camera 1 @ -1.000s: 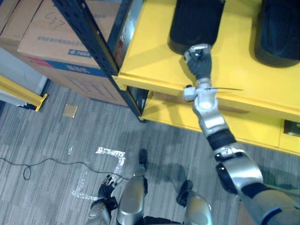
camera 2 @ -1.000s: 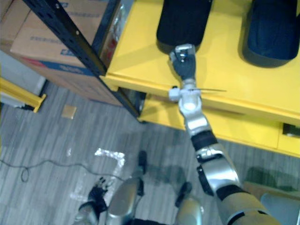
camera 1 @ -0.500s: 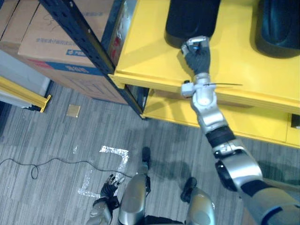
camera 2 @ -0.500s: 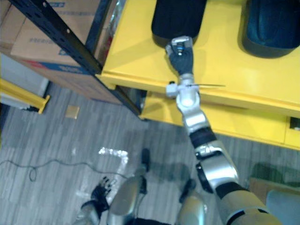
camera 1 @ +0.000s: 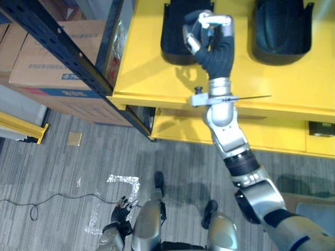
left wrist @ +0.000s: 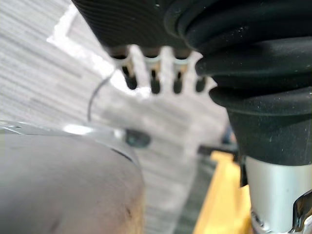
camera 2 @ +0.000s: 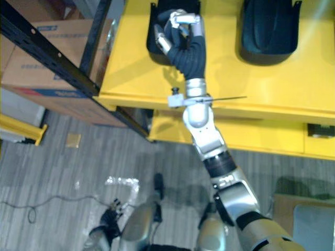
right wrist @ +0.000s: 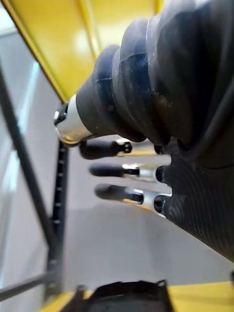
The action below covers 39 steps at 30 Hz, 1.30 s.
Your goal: Walk over and take plastic housings, then place them on the shelf
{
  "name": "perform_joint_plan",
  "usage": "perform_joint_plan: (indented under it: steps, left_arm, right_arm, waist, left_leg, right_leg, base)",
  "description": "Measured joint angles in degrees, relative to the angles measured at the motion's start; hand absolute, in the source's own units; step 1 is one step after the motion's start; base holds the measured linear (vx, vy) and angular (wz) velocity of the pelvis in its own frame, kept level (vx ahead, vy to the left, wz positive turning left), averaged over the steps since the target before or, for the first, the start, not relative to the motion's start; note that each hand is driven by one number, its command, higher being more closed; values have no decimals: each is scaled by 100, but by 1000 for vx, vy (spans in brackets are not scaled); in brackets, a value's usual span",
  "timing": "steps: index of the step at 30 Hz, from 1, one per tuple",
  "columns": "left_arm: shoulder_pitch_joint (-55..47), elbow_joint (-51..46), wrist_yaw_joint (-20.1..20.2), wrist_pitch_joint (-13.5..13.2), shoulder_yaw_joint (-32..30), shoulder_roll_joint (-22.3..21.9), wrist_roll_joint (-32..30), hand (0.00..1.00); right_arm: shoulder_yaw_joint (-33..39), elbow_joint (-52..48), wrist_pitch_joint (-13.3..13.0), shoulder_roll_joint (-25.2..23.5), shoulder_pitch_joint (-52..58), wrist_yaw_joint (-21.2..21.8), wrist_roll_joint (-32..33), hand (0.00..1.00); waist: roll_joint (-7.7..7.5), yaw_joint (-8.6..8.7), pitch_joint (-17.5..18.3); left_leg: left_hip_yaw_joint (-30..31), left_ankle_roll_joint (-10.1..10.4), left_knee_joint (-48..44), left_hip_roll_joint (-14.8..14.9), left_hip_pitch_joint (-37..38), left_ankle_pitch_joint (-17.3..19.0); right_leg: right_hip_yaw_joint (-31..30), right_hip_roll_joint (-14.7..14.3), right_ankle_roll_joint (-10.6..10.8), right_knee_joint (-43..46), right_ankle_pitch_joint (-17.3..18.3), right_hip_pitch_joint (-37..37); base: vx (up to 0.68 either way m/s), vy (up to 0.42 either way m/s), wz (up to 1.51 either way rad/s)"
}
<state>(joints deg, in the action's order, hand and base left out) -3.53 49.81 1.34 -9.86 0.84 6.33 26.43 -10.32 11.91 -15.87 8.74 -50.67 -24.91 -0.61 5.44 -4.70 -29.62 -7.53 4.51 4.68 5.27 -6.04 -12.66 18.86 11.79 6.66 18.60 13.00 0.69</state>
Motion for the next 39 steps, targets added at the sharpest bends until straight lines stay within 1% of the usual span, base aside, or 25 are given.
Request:
perform_joint_plan:
  steps: [1,4,6,7,13,16,18,25,31,34,39]
  left_arm:
    - [-45,-34,0,7,-3,1,-2,0]
    - [-115,-19,0,90,-2,4,-28,0]
    - [-120,-14,1,172,0,10,-47,0]
    - [-121,-15,2,209,1,13,-49,0]
    - [-116,-10,5,231,48,34,-48,0]
    - [-109,46,8,230,50,36,-47,0]
    - [-103,64,8,231,51,39,-48,0]
    - [-102,62,7,237,60,42,-50,0]
    - [-102,50,12,288,61,47,-54,0]
    - [-102,36,44,384,60,60,-60,0]
    - [-101,33,120,449,61,82,-242,0]
  right_arm:
    - [127,242,170,63,-115,-17,87,0]
    - [378,1055,558,306,-382,17,377,0]
    - [440,1486,704,435,-475,41,452,0]
    - [479,1929,759,556,-606,101,519,0]
    - [486,2519,769,750,-920,114,797,0]
    - [493,2532,768,825,-991,185,974,0]
    - [509,2615,768,842,-1048,387,1117,0]
    - [442,2749,769,869,-1068,756,1222,0]
    - [324,2748,722,917,-1068,1277,1334,0]
    - [147,2744,721,953,-1068,1360,1334,0]
    - [109,2736,720,956,-1068,1494,1333,0]
  waist:
    - [0,-1,0]
    - [0,-44,0]
    - [0,-91,0]
    - [-1,-103,0]
    - [-1,-146,0]
    - [-1,-152,0]
    - [0,-143,0]
    - [0,-146,0]
    - [1,-142,1]
    - [1,-142,1]
    - [2,-142,2]
  left_leg:
    - [8,0,0,1,-7,0]
    - [40,-1,1,-8,-9,-1]
    - [76,-1,1,-8,-24,-1]
    - [111,-2,1,-5,-78,-4]
    - [136,-6,0,-9,-133,-7]
    - [138,-6,0,-4,-169,-7]
    - [135,-6,-1,-2,-194,-7]
    - [133,-6,-1,-2,-192,-7]
    - [134,-11,-1,-2,-163,-14]
    - [132,-13,-1,-2,-155,-16]
    - [130,-13,-1,-3,-152,-17]
  right_leg:
    - [8,-1,2,-10,-14,1]
    - [34,-7,22,-69,-51,-47]
    - [77,-14,28,-108,-64,-77]
    - [120,-20,32,-129,-73,-63]
    - [144,-15,47,-171,-89,-65]
    - [147,2,47,-161,-89,-47]
    - [143,7,46,-145,-88,-11]
    - [136,22,31,-75,-77,25]
    - [135,32,14,-14,-65,34]
    - [130,30,14,-9,-65,32]
    - [127,26,14,-11,-65,30]
  base:
    - [0,0,0]
    - [-7,-4,4]
    - [4,-16,12]
    - [8,-21,12]
    - [31,-28,4]
    - [0,0,0]
    - [0,0,0]
    - [0,0,0]
    - [0,0,0]
    - [0,0,0]
    - [0,0,0]
